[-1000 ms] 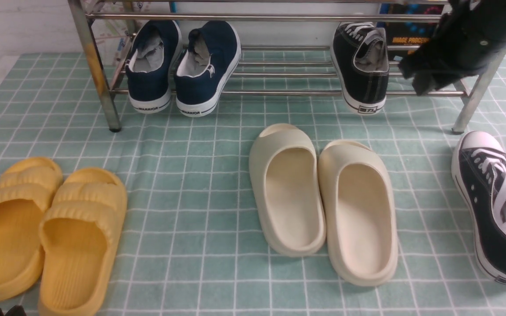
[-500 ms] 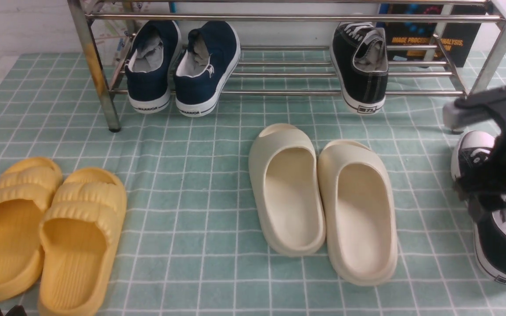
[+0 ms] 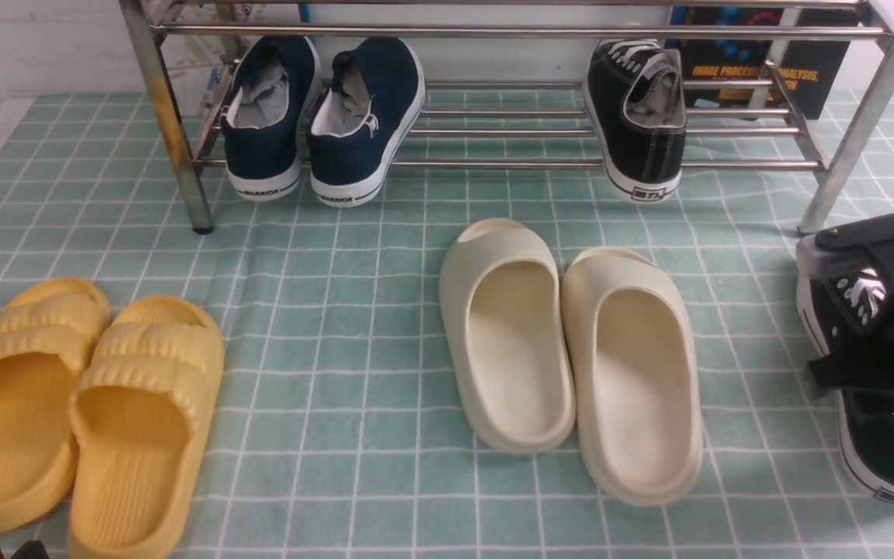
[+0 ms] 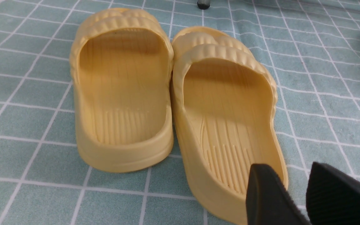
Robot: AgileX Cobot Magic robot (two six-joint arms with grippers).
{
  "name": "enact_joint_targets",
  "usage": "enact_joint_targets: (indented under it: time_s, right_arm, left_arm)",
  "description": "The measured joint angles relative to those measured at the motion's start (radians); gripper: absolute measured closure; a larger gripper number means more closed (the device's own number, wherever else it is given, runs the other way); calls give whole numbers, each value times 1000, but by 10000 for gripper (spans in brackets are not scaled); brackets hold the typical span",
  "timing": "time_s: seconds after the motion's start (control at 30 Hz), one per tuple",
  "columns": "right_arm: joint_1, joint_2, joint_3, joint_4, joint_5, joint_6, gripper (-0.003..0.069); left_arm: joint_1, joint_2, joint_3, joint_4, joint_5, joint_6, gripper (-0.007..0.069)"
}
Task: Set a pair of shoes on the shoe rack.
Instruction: Use the right arm to grab the shoe closest to it, then use the right arm to put a shoe into the shoe rack
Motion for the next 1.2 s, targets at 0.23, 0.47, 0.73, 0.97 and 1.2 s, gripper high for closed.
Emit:
enact_joint_targets:
  time_s: [0.23, 0.47, 0.73, 0.97, 1.2]
  right_arm:
    - [-1, 52, 0, 98, -30, -93, 515]
    - [-2, -3, -54, 132, 33, -117, 641]
    - [-1, -130, -181, 173, 180, -204, 639]
    - [-1, -140, -241, 257, 207, -314, 639]
    - [-1, -79, -362, 265, 248, -377, 639]
  left_arm:
    - [0, 0, 0, 0, 0, 0, 407]
    - [0, 0, 0, 0, 0, 0, 407]
    - [0, 0, 0, 0, 0, 0, 407]
    - [0, 0, 0, -1, 0, 0, 407]
    - [0, 0, 0, 0, 0, 0, 407]
